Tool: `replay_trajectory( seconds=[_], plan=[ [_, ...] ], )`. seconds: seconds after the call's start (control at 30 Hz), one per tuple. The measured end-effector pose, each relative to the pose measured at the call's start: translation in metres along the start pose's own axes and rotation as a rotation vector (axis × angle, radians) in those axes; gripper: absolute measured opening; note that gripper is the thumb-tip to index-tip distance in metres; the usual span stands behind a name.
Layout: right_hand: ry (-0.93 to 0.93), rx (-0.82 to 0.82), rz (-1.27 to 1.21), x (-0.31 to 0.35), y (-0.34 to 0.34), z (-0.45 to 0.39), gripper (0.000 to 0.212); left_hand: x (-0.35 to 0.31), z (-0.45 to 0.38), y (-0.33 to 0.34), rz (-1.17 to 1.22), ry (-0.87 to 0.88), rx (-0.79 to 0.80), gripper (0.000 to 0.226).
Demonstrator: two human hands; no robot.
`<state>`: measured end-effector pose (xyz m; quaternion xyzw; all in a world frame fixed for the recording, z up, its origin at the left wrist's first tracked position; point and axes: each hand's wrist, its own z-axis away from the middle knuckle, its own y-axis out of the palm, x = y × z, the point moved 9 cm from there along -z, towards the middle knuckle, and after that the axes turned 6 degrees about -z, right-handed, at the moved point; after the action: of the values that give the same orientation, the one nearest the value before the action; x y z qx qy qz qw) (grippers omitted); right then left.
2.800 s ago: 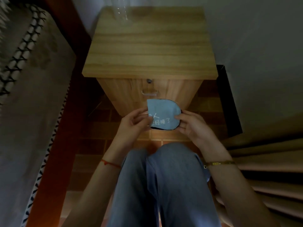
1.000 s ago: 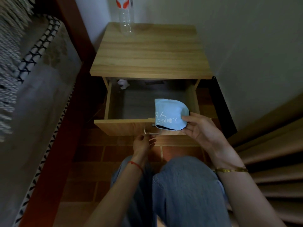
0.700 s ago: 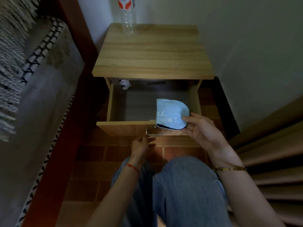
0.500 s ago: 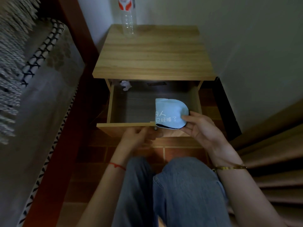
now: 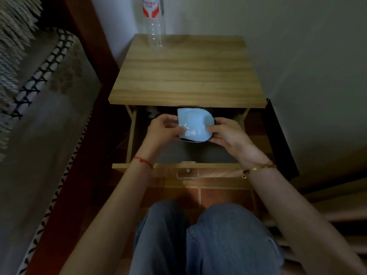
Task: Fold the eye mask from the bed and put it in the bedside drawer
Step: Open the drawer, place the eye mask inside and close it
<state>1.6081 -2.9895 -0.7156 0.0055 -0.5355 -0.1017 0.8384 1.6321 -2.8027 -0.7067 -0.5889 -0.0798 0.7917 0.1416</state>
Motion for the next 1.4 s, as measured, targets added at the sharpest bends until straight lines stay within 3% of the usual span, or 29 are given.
replay_trajectory(
  seconds=[0.17,0.43,0.97,1.4],
  plan=[
    [0.139,-0.069,0.173,-0.032,-0.003,-0.047,0.036,0.033,-0.033,0.010,-0.137,-0.168,0.025,0.047],
    [0.301,-0.056,0.230,-0.058,0.001,-0.082,0.036,0.063,-0.063,0.023,-0.090,-0.307,0.060,0.049],
    [0.326,-0.117,0.249,-0.077,-0.004,-0.099,0.036,0.081,-0.075,0.031,-0.148,-0.366,0.087,0.052],
    [0.291,-0.126,0.310,-0.079,-0.008,-0.107,0.031,0.077,-0.081,0.033,-0.276,-0.289,0.108,0.055]
  ],
)
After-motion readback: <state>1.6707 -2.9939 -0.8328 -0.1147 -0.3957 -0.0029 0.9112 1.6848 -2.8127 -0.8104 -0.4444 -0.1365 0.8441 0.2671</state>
